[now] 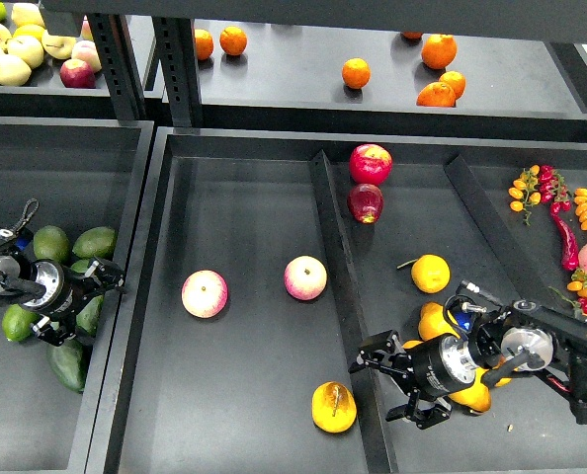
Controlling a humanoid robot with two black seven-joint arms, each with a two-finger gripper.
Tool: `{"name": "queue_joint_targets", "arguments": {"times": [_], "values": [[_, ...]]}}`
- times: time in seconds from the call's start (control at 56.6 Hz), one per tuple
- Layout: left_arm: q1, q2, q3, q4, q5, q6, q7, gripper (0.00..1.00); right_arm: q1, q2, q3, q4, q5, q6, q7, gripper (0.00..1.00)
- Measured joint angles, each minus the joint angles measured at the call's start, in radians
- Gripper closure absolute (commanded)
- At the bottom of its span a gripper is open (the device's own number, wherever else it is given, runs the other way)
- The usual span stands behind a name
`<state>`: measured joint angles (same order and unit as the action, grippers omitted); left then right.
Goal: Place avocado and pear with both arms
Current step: 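Reach the right gripper down toward the yellow pear in the middle bin, then close the right gripper on the yellow pear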
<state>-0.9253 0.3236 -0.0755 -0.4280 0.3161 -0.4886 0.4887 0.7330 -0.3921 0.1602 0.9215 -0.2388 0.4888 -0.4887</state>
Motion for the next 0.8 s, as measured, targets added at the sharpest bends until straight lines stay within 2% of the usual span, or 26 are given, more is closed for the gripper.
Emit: {"name": "queue_joint_targets", "arguments": {"times": [0.459, 0.795], "values": [[0.000, -0.011, -0.001, 0.000, 0.000, 0.000, 0.000, 0.01, -0.001, 0.125, 0.001, -0.132, 0.000, 0.000, 0.000, 0.00], [0.001, -0.011, -0.006, 0.000, 0.000, 0.000, 0.000, 0.01, -0.013, 0.147, 0.002, -0.160, 0.005, 0.000, 0.000, 0.00]]}}
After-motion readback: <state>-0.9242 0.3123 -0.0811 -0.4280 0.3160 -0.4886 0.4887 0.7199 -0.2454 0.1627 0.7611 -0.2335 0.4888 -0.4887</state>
